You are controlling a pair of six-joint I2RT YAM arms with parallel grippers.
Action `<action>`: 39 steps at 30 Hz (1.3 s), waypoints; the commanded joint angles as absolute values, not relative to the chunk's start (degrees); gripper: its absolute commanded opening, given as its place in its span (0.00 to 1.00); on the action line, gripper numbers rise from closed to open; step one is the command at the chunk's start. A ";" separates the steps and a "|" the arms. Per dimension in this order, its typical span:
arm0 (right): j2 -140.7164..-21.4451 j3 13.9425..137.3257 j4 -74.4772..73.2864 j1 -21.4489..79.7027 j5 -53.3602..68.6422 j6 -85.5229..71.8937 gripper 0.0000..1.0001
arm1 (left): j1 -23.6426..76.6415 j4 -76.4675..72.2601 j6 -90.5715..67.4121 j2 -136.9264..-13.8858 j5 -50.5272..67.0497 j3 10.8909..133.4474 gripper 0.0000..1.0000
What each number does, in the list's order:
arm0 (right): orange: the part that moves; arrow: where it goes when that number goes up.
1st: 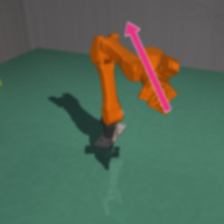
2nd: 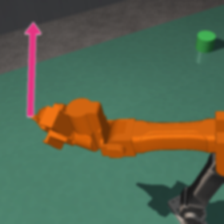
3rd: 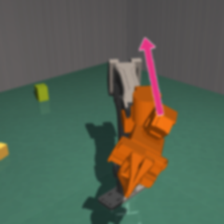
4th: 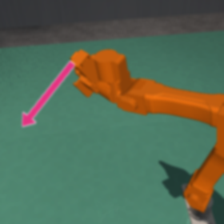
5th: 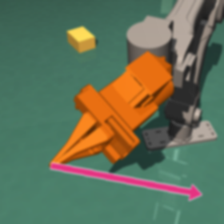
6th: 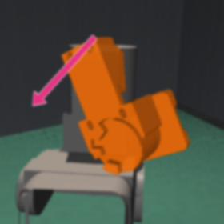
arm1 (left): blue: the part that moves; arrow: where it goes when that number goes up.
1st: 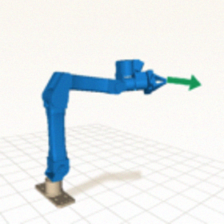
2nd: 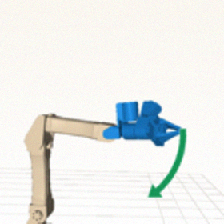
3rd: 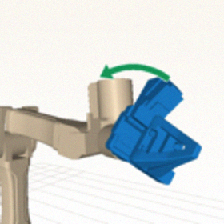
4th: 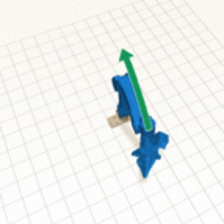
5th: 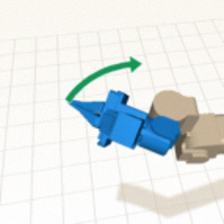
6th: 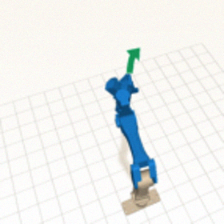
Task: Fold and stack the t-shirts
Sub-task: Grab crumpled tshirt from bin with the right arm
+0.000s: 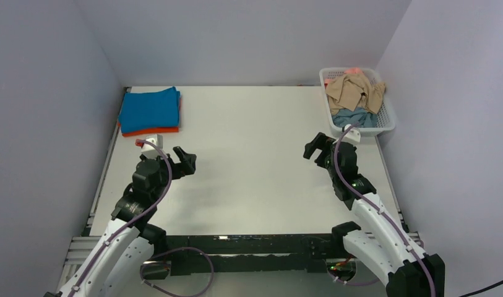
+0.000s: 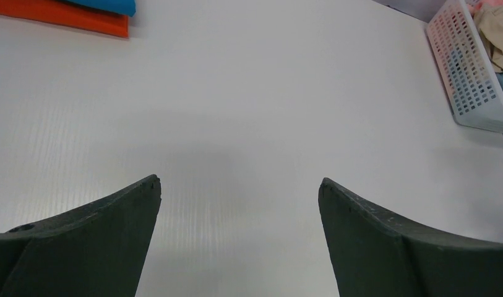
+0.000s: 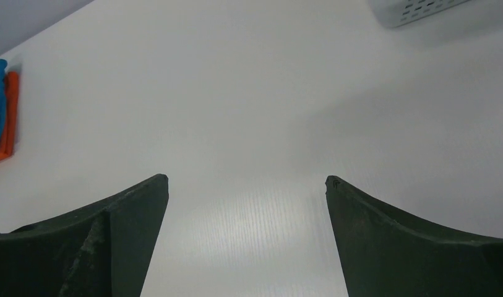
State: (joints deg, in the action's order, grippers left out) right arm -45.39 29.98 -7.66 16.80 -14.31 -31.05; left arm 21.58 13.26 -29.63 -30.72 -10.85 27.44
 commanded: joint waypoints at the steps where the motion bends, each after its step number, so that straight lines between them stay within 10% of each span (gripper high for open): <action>1: -49.61 35.42 -5.42 16.69 -16.30 -29.18 1.00 | 21.80 12.43 -29.26 -31.30 -12.21 28.45 0.99; 33: -132.95 122.18 -13.83 -6.30 -15.48 -6.79 0.97 | 21.71 5.17 -27.71 -49.69 -16.87 33.77 1.00; 36: -136.73 125.64 -12.54 -6.31 -16.77 -3.51 0.81 | 21.71 5.44 -27.60 -50.83 -17.05 34.29 0.99; 39: -137.85 126.82 -9.98 -6.23 -19.11 -2.26 0.46 | 21.71 5.30 -27.67 -51.39 -16.77 34.54 0.99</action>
State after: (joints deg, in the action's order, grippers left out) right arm -136.88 122.58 -14.66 -6.26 -16.40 -6.09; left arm 21.58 7.77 -28.12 -50.92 -16.23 31.66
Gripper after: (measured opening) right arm 0.659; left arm 0.994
